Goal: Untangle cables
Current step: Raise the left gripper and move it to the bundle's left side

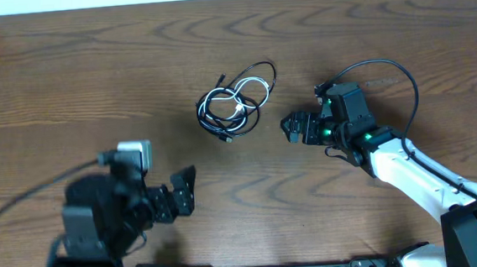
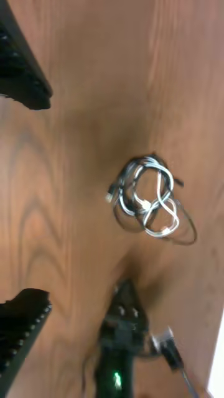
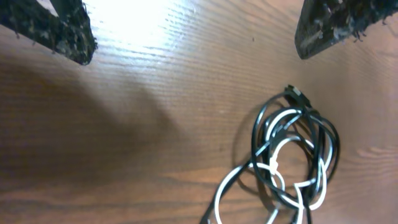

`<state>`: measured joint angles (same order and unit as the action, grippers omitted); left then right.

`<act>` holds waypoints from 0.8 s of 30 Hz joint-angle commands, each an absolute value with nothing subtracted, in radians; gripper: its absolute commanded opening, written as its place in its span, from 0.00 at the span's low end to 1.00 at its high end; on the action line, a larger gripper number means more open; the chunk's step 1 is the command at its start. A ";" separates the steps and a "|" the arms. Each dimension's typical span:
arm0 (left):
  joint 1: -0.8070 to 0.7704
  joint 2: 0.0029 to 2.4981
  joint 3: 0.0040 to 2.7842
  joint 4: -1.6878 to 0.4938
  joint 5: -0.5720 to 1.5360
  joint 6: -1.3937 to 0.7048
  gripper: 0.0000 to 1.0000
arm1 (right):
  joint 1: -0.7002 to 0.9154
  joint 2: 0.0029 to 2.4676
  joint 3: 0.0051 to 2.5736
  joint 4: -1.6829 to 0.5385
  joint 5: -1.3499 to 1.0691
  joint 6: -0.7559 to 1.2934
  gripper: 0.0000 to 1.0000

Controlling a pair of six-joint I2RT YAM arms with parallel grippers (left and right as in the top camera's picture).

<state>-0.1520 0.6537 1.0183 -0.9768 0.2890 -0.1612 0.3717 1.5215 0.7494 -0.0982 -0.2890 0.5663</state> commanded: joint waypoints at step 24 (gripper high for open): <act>-0.154 1.374 1.365 -1.174 0.536 -0.245 0.07 | 0.382 1.524 0.748 -0.082 -0.454 0.552 0.01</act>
<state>-0.1520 1.3342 1.3472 -1.1797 0.5190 -0.2024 0.3717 1.5211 0.7490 -0.0841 -0.4305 0.5583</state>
